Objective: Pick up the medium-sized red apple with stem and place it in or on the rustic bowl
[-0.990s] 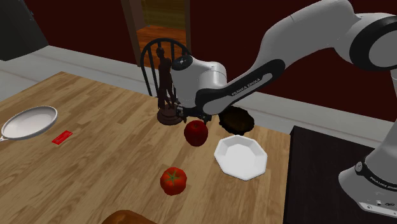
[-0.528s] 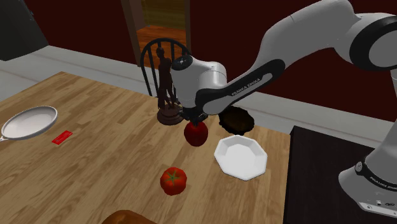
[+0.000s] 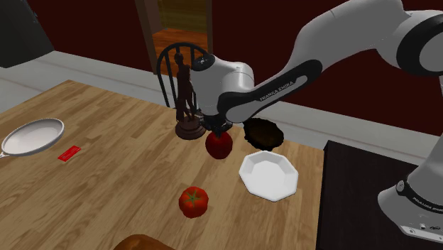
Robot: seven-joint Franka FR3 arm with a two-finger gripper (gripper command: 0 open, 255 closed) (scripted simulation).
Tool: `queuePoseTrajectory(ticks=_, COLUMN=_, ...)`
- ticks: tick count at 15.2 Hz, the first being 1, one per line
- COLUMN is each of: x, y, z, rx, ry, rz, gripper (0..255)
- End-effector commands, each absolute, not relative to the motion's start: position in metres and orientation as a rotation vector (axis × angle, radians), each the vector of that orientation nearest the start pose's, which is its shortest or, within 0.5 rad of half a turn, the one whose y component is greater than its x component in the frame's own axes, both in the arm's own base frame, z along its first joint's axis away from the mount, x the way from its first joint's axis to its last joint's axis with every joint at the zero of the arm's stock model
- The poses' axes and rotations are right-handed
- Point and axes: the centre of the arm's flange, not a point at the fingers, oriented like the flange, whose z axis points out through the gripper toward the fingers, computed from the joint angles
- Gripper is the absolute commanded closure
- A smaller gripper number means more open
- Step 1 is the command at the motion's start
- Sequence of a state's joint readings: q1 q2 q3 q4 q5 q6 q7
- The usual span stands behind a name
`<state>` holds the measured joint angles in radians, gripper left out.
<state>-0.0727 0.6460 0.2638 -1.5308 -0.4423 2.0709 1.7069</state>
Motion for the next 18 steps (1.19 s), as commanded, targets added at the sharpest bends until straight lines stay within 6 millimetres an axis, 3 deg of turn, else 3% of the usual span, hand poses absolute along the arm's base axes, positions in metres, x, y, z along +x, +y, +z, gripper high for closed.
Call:
queuePoseTrajectory(ticks=1, x=0.694, y=0.083, z=0.292, rx=-2.613, ry=2.052, rz=-0.225, gripper=255)
queuePoseTrajectory(ticks=18, x=0.694, y=0.083, z=0.382, rx=-2.613, ry=2.052, rz=-0.225, gripper=255)
